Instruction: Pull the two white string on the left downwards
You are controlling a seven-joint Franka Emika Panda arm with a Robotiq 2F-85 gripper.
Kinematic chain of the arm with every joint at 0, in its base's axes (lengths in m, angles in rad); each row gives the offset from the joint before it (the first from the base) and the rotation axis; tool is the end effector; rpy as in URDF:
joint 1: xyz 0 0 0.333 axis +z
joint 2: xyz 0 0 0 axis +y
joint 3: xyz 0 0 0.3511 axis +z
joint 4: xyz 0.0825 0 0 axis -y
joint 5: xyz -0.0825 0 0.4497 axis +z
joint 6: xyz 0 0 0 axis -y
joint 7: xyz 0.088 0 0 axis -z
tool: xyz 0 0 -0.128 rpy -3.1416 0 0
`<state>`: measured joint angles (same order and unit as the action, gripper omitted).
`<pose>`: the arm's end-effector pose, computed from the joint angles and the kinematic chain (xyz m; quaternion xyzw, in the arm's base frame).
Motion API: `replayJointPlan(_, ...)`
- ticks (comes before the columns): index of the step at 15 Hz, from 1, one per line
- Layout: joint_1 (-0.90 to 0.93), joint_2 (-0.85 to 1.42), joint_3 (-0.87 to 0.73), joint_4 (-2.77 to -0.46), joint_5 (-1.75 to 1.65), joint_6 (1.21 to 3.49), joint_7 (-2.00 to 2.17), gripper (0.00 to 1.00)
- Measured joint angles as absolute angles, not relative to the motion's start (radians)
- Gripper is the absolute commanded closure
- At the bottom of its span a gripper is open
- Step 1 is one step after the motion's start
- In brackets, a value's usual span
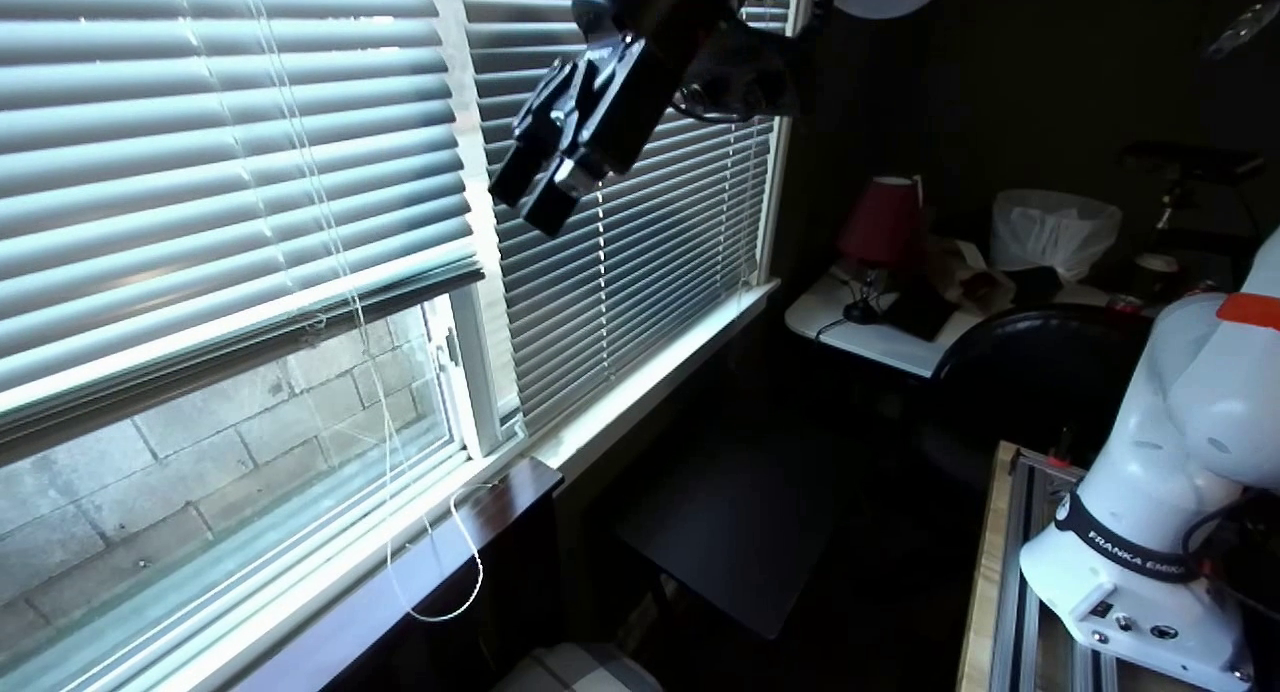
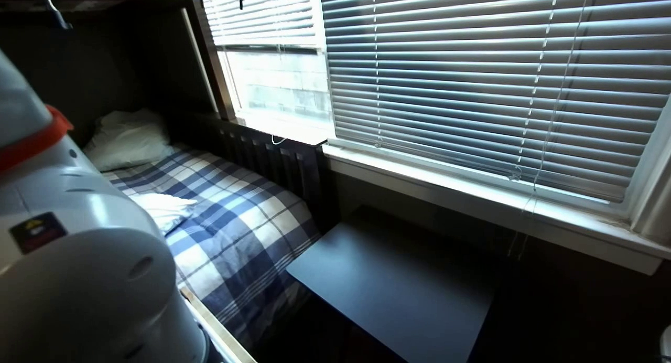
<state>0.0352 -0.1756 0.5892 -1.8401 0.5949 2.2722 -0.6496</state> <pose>0.4828 0.4105 0.6633 -0.8098 -0.4657 -0.2817 0.2192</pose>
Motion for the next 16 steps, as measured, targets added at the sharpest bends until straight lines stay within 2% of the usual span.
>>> replayJointPlan(6,0.235,-0.142,0.412,-2.002,0.590,2.117,-0.612,0.00)
replayJointPlan(16,0.255,-0.130,0.389,-2.028,0.579,2.116,-0.608,0.00)
